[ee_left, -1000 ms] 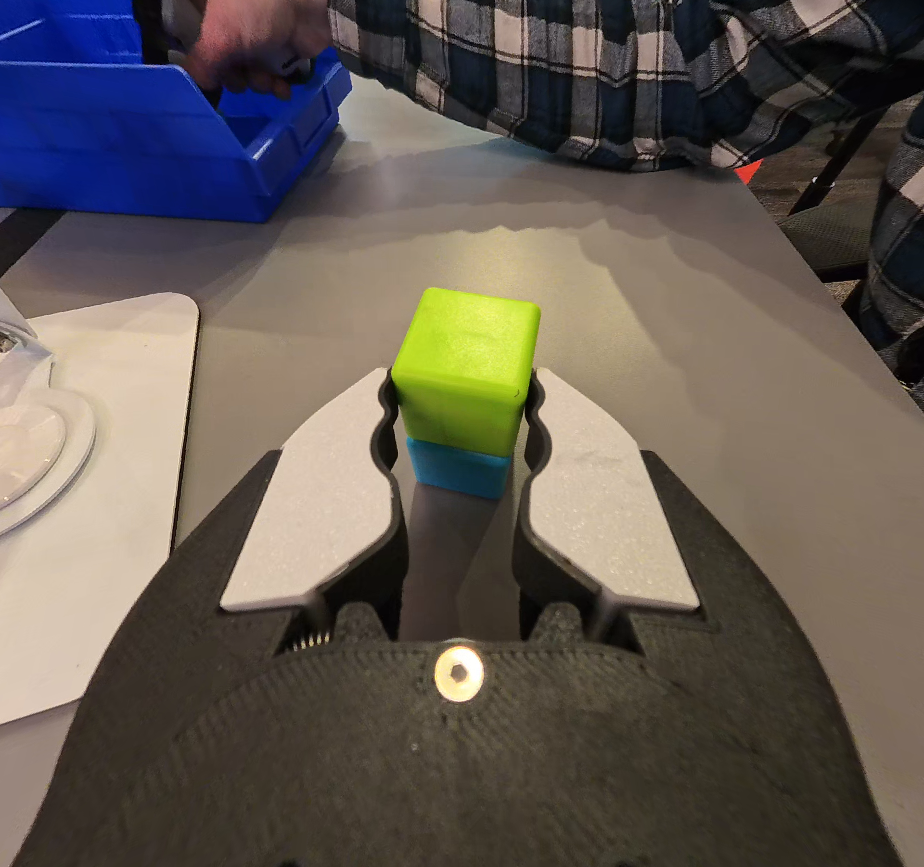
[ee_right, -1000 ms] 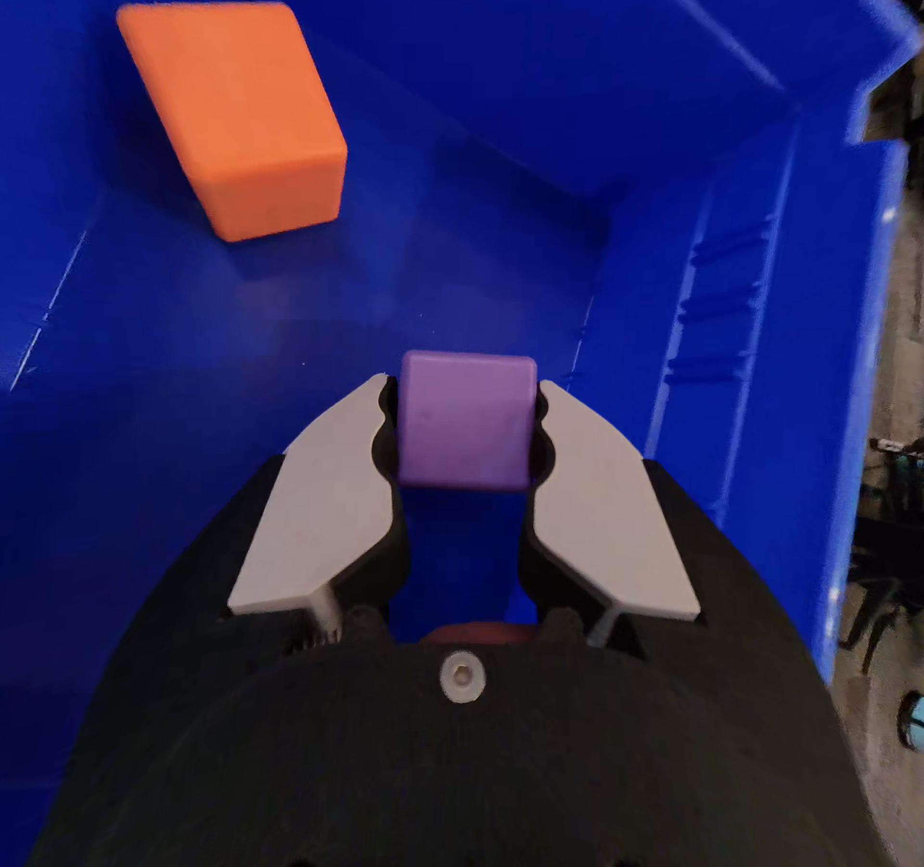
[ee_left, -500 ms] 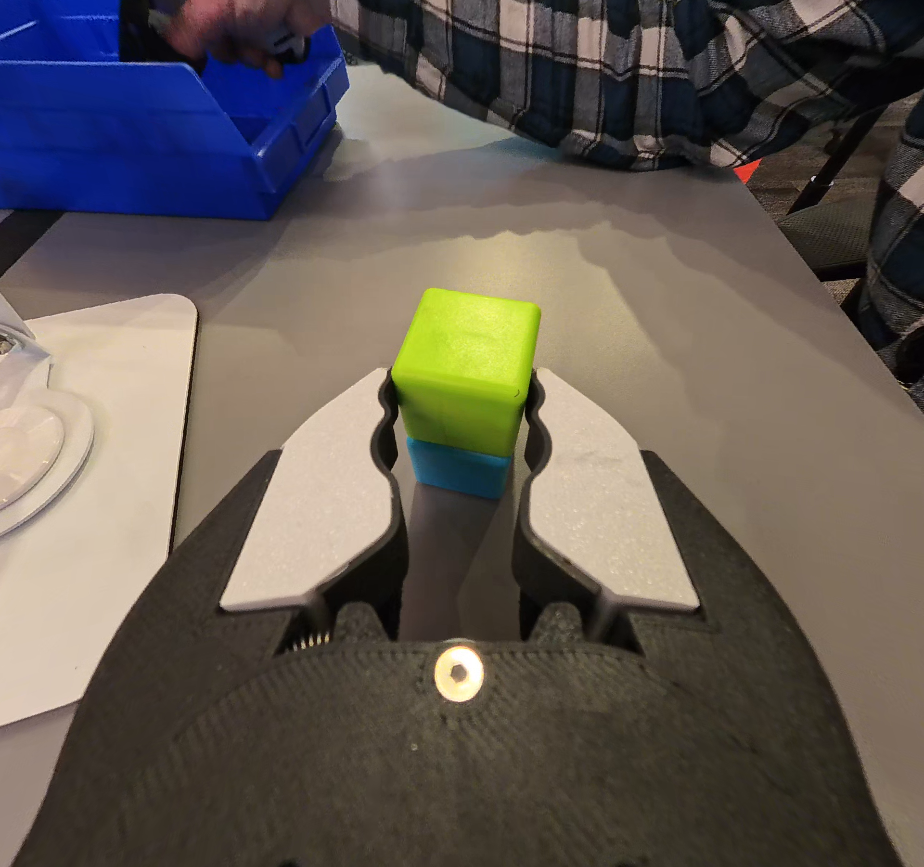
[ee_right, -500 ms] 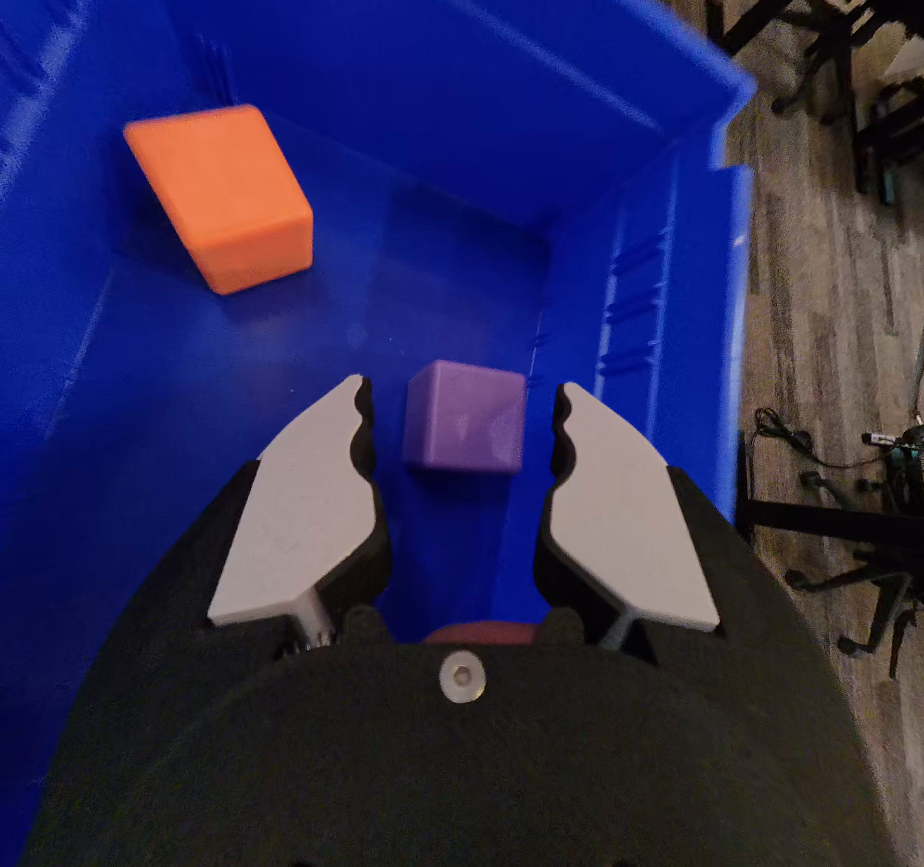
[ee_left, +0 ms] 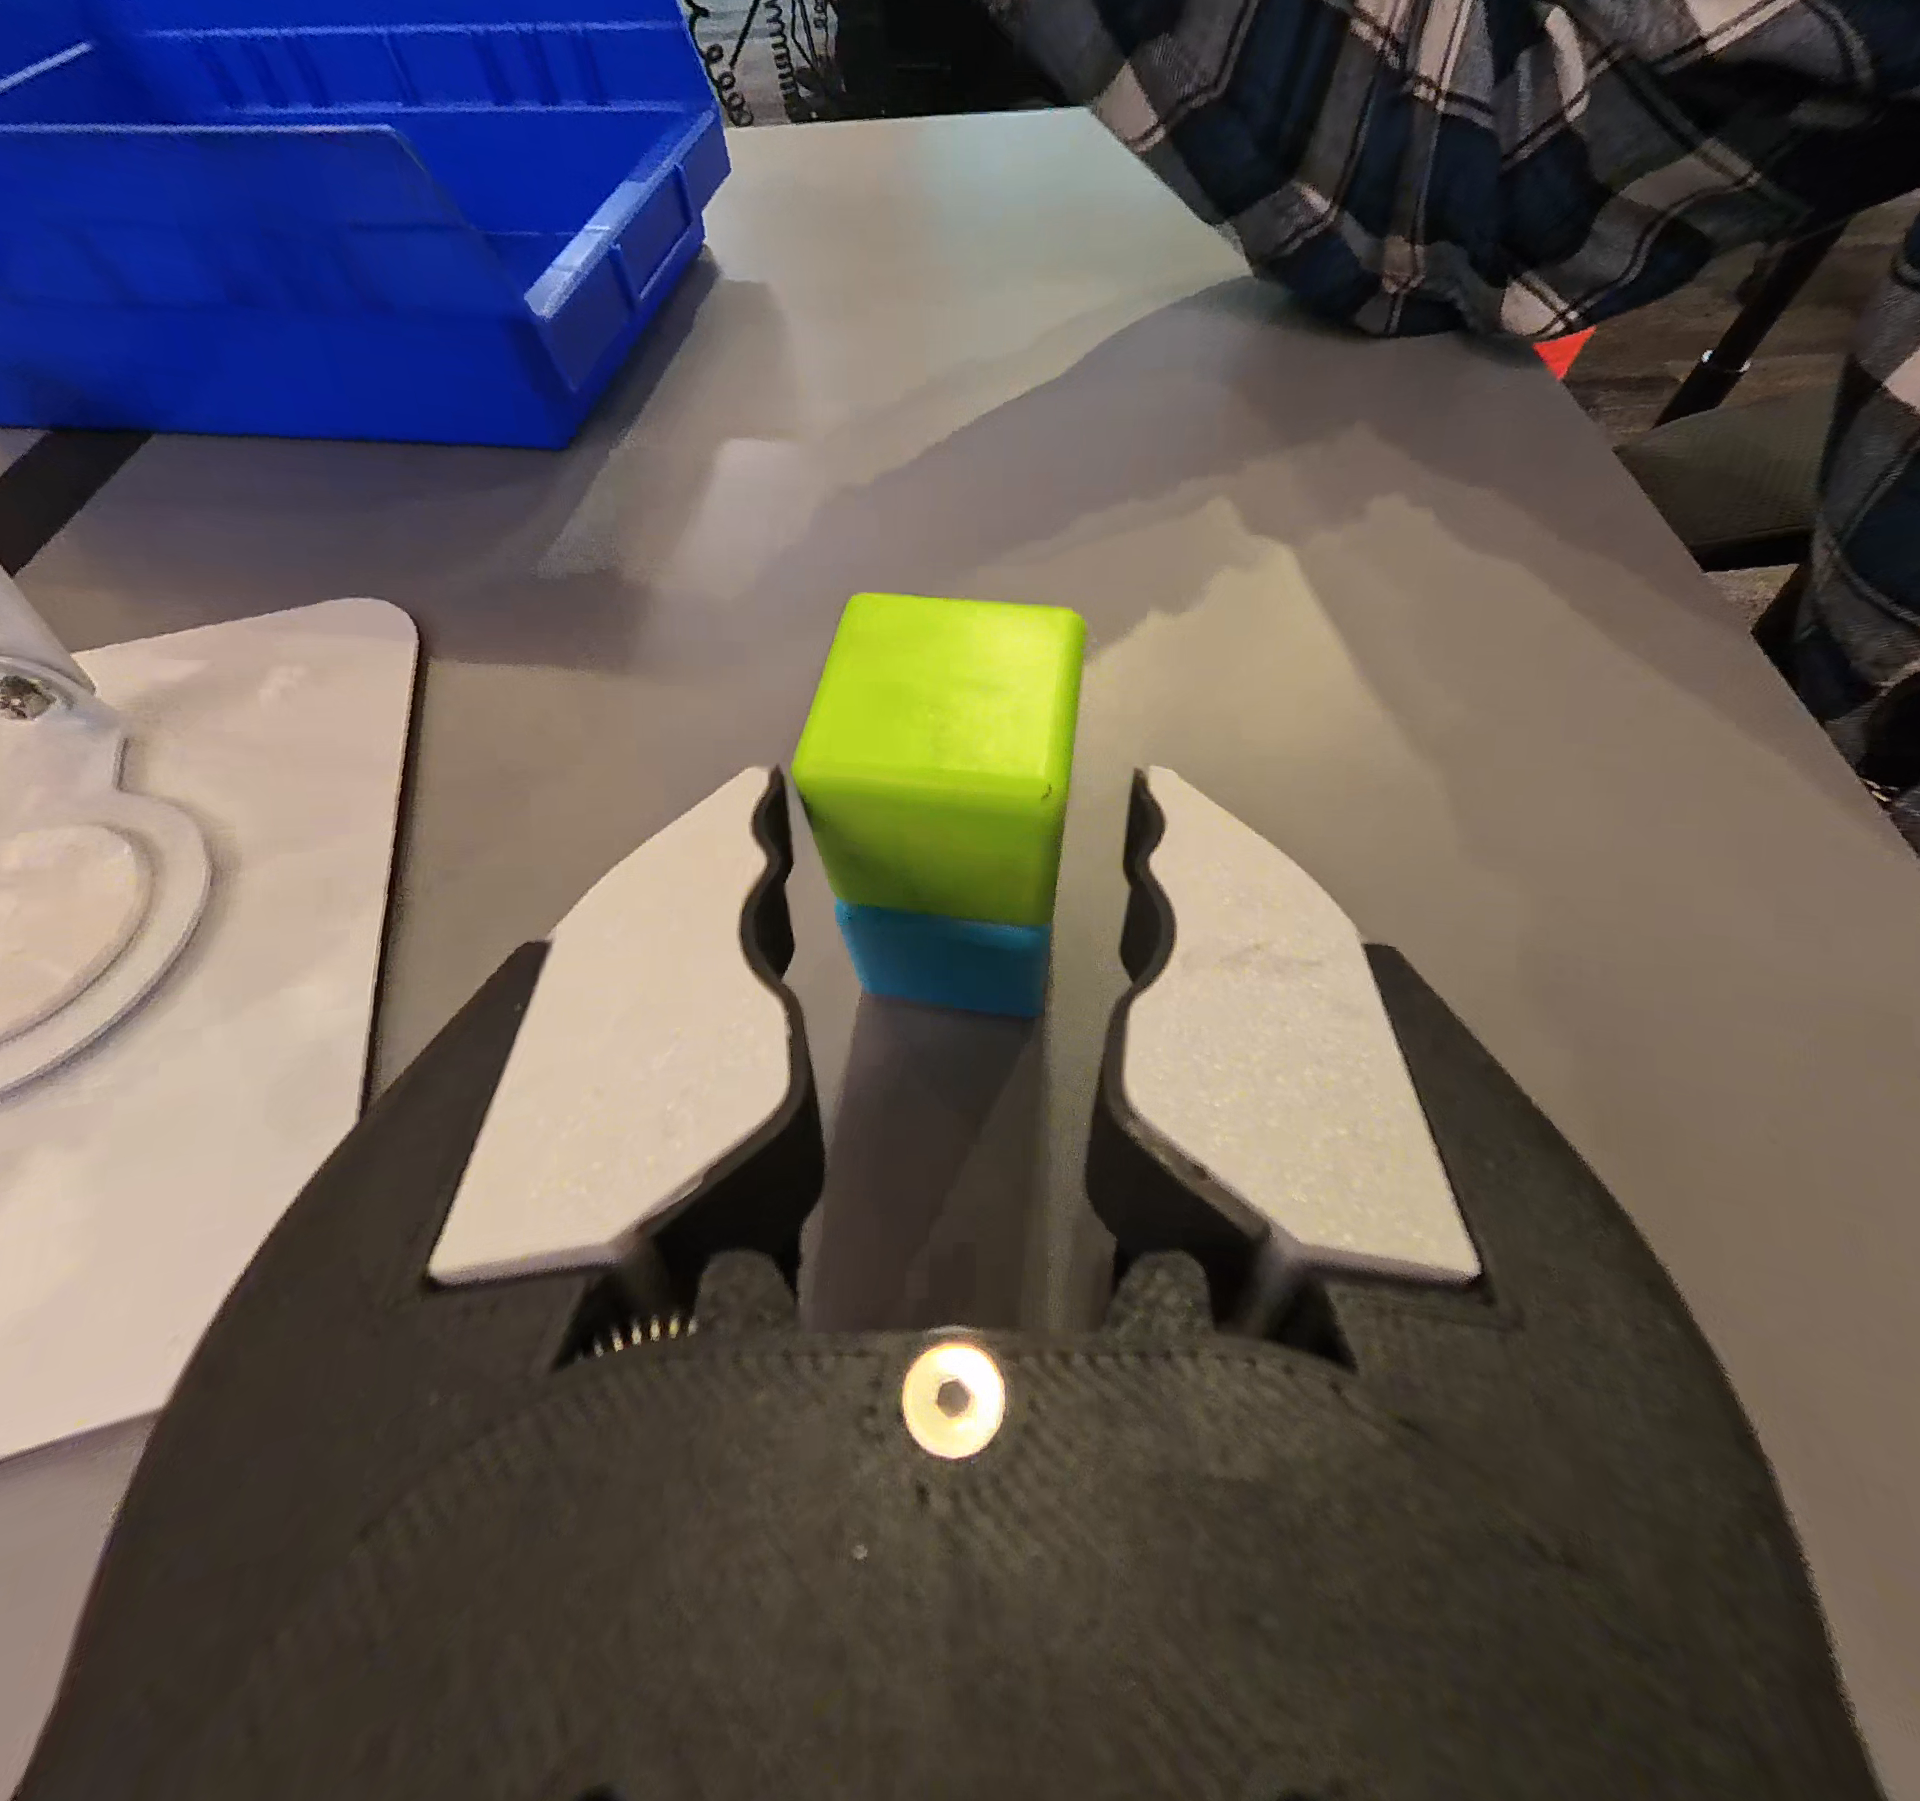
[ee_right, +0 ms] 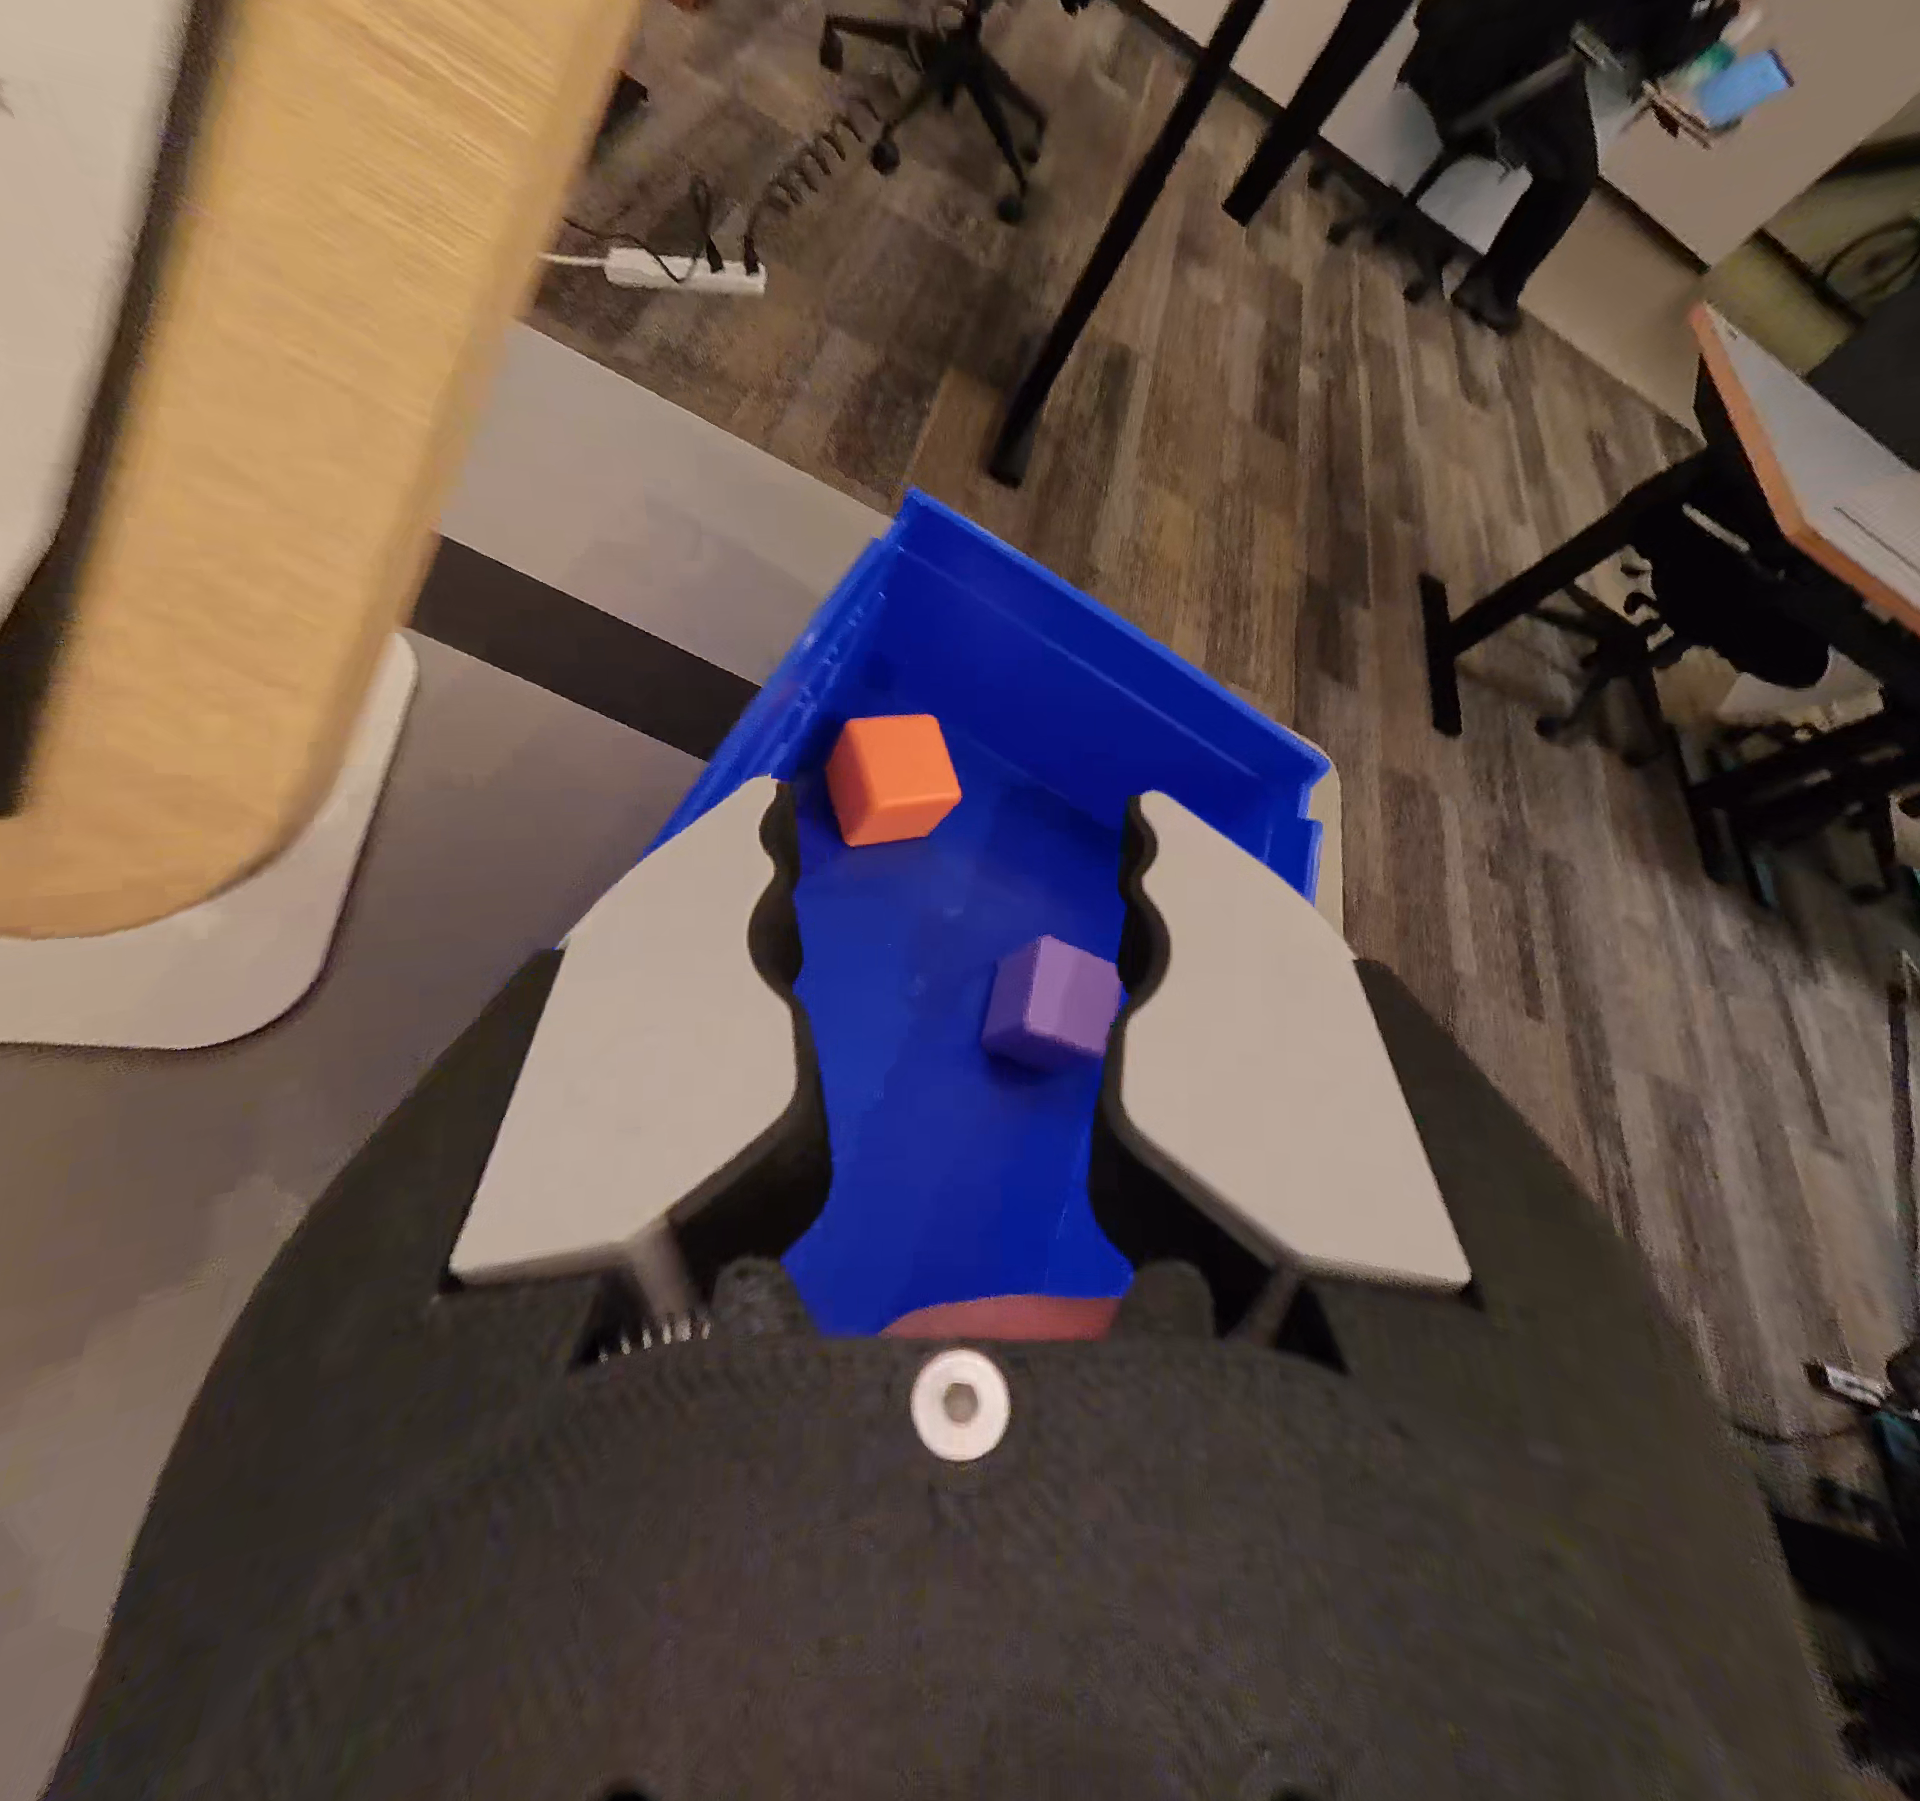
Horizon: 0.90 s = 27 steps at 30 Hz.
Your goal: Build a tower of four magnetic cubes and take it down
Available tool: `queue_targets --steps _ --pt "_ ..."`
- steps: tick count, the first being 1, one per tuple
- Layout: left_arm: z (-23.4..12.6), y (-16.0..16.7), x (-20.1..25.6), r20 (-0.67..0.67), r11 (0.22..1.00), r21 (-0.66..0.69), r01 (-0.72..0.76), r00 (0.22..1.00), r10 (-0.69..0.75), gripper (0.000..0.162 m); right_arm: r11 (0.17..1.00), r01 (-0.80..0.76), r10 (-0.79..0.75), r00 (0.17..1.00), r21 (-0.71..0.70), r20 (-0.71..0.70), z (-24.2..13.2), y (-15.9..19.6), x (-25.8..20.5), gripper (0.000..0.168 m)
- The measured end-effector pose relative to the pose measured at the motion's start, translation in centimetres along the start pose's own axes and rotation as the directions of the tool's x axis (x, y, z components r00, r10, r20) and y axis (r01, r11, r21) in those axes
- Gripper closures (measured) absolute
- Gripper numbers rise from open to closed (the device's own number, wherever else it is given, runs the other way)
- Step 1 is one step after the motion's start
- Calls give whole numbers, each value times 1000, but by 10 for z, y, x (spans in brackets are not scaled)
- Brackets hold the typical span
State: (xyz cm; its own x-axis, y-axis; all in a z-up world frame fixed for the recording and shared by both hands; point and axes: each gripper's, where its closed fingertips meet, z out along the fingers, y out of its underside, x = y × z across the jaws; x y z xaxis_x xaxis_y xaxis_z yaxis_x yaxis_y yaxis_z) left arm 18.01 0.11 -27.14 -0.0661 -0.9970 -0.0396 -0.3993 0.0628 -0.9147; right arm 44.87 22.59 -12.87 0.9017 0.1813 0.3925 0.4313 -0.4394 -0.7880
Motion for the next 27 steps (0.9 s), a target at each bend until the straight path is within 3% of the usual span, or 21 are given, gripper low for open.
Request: queue_targets --steps 8,12,19,27 --pt "3 27 5 -5 987 -162 -13 1000 12 87 994 26 -39 992 107 121 -39 -29 -31 110" --pt "6 31 2 8 982 -190 -10 1000 12 95 991 65 -80 987 113 136 -45 -32 -44 109" --pt "19 53 -2 32 933 -360 -6 999 19 109 972 90 -136 968 215 210 -86 -54 -71 111" --pt "24 51 -2 12 932 -361 -23 1000 29 113 945 123 -250 867 302 431 -131 -57 -130 116"
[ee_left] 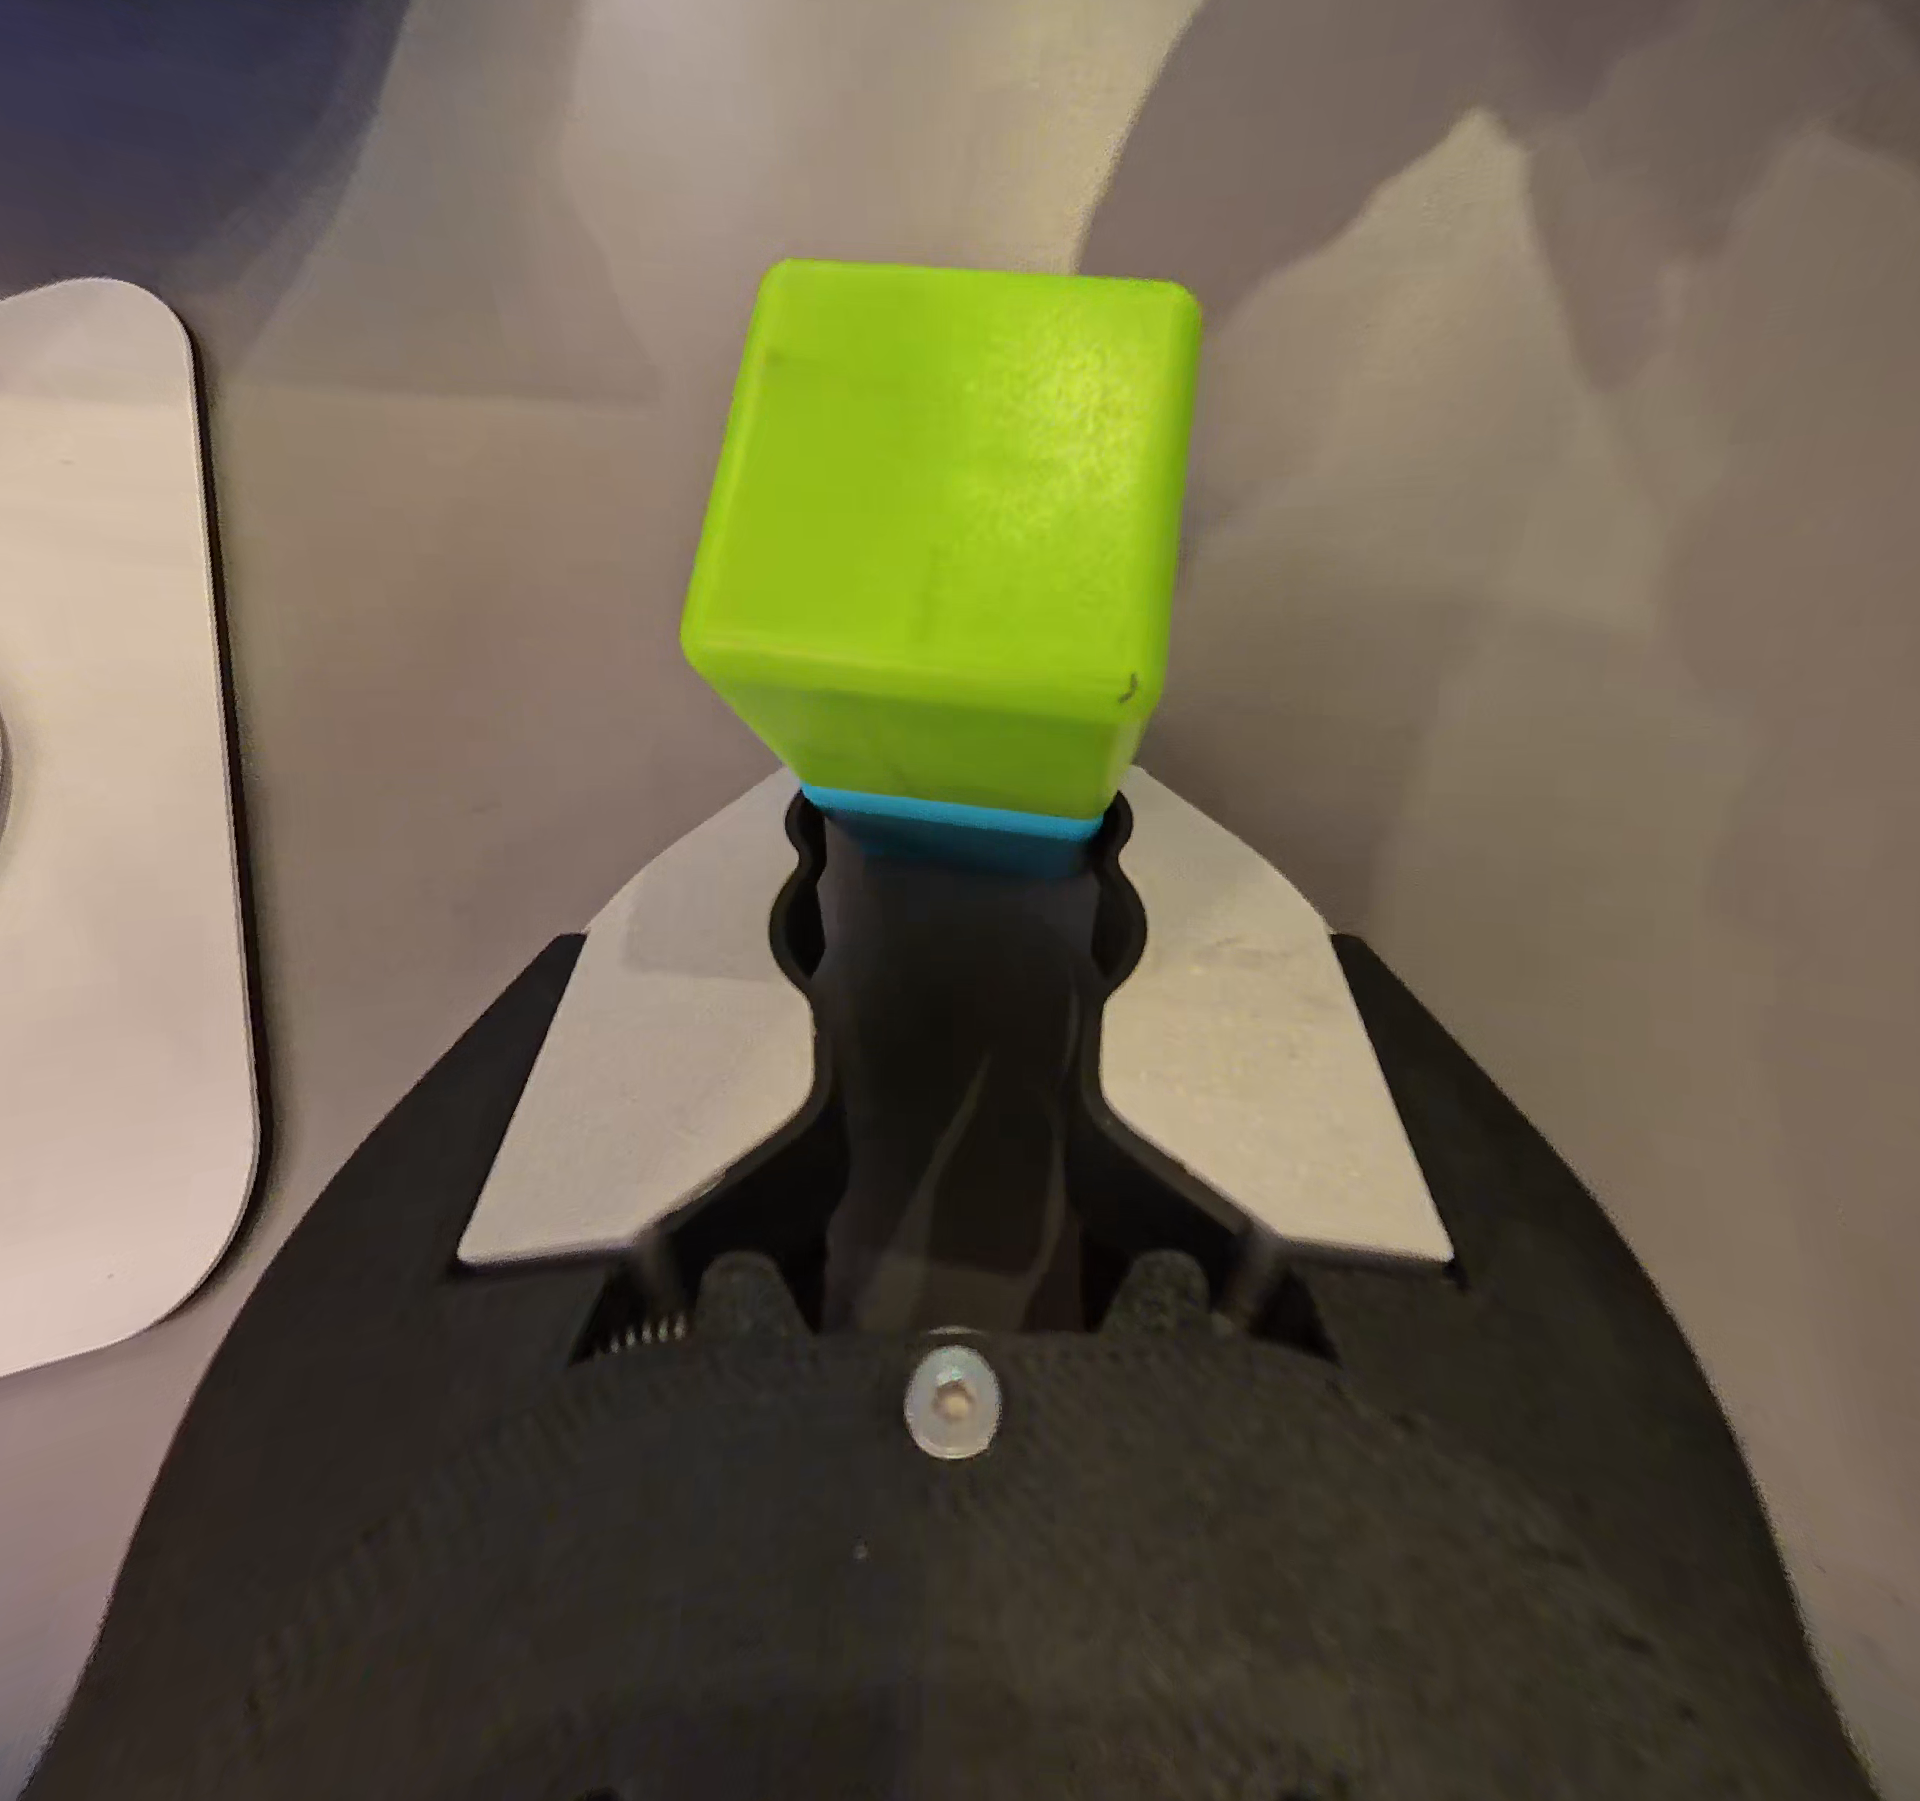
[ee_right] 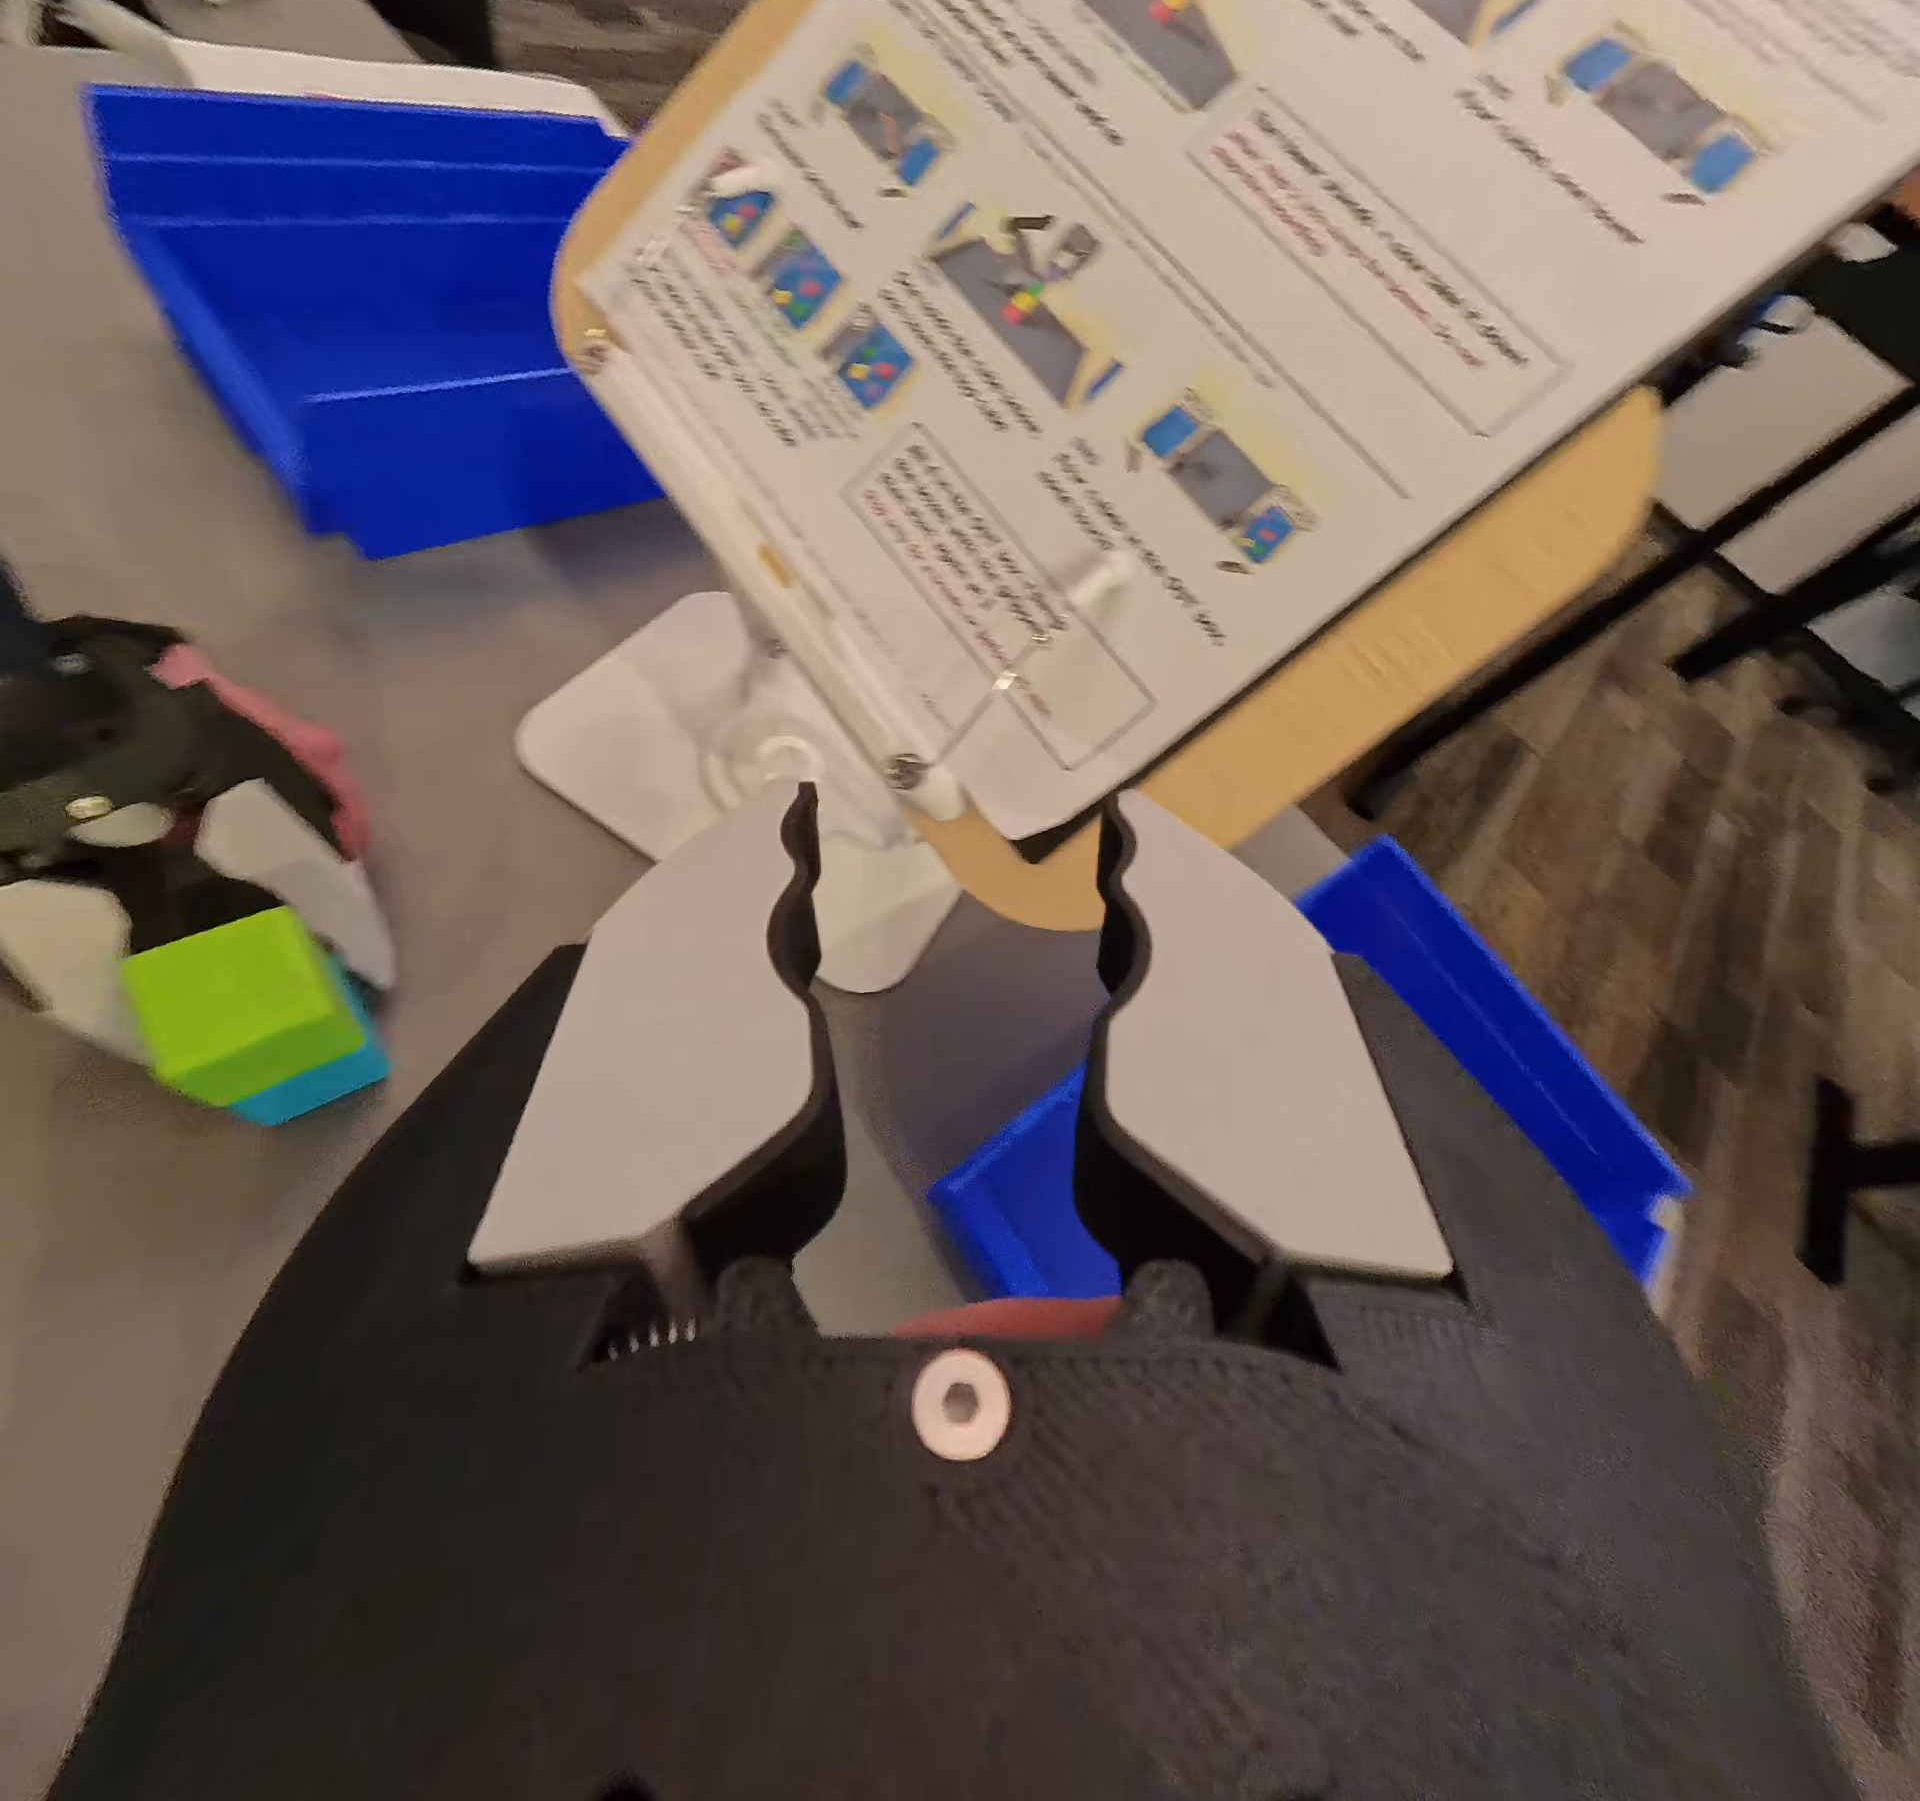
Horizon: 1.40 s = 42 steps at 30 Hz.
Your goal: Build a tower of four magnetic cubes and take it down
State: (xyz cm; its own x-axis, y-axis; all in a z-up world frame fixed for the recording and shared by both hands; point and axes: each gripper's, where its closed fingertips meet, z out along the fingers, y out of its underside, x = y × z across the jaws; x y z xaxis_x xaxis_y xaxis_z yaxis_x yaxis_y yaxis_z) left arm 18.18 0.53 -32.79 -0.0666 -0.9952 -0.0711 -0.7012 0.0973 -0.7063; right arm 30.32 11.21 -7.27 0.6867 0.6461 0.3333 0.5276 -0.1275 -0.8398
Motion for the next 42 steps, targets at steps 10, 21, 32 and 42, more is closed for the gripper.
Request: queue_targets --steps 10,21,32,42 --pt "-1 1 -8 38 1000 -2 15 999 -15 113 988 133 -84 879 -73 470 38 40 -108 117" --pt "-2 1 -8 41 1000 -2 17 999 -17 113 926 321 -101 719 -200 688 68 99 -210 96" --pt "-2 1 -7 40 1000 -3 19 999 -19 113 898 366 -96 706 -246 702 77 116 -230 117" --pt "-3 1 -7 43 1000 -2 16 999 -16 113 922 288 -9 682 -257 731 78 112 -228 118"
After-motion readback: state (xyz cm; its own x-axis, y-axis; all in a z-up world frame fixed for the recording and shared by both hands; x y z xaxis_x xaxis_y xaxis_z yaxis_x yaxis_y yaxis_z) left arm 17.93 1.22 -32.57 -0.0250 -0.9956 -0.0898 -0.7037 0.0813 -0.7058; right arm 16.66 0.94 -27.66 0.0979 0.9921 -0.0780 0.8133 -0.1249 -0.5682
